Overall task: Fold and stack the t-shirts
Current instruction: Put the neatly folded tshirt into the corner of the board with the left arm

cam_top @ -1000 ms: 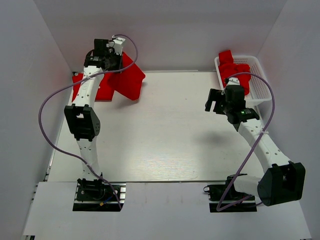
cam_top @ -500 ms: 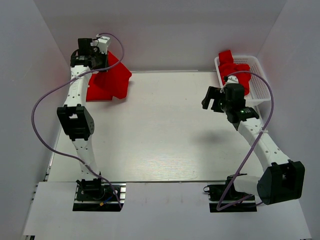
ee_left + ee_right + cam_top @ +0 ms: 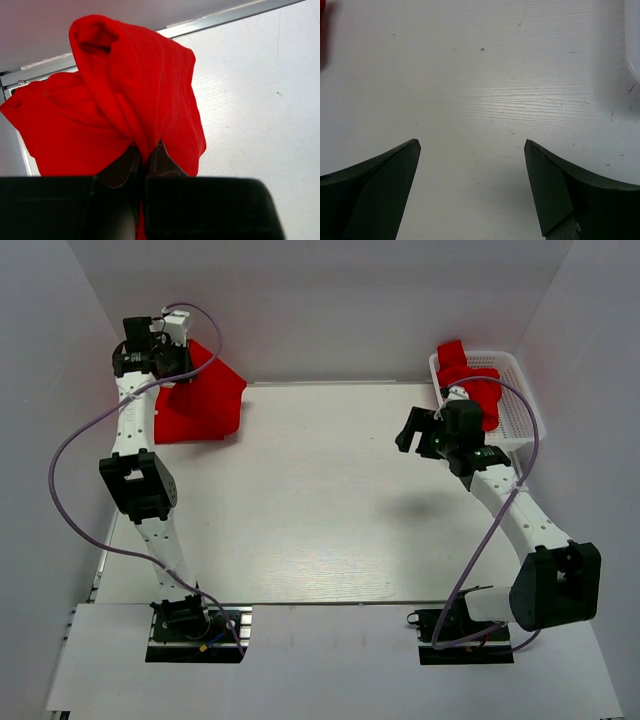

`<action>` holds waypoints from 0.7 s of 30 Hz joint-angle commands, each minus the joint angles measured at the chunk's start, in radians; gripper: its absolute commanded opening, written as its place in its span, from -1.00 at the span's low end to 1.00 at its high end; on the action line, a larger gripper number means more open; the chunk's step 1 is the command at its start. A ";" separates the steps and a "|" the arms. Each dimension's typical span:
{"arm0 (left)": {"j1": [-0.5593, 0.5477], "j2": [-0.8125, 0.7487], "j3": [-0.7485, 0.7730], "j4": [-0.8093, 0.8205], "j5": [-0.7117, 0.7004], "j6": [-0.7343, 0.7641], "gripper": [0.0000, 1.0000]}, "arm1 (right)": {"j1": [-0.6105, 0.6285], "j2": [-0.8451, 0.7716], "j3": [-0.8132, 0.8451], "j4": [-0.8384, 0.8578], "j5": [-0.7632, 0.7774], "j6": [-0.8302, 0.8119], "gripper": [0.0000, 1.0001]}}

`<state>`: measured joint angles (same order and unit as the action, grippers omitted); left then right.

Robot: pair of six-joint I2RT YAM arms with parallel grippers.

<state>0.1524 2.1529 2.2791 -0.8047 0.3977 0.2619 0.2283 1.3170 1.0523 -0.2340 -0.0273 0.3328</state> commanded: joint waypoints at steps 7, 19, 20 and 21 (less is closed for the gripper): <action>0.075 -0.001 0.014 0.074 0.015 0.008 -1.00 | -0.006 0.028 0.071 0.027 -0.013 0.012 0.81; 0.105 0.151 -0.001 0.197 -0.149 -0.026 -1.00 | -0.001 0.080 0.113 -0.004 0.007 0.018 0.81; 0.105 0.162 -0.001 0.197 -0.173 -0.026 -1.00 | 0.002 0.083 0.120 -0.001 0.007 0.018 0.81; 0.105 0.171 -0.001 0.206 -0.206 -0.026 -1.00 | 0.002 0.091 0.120 -0.004 0.007 0.018 0.81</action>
<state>0.2588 2.3375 2.2704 -0.6510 0.2935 0.2508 0.2287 1.3987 1.1217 -0.2394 -0.0284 0.3408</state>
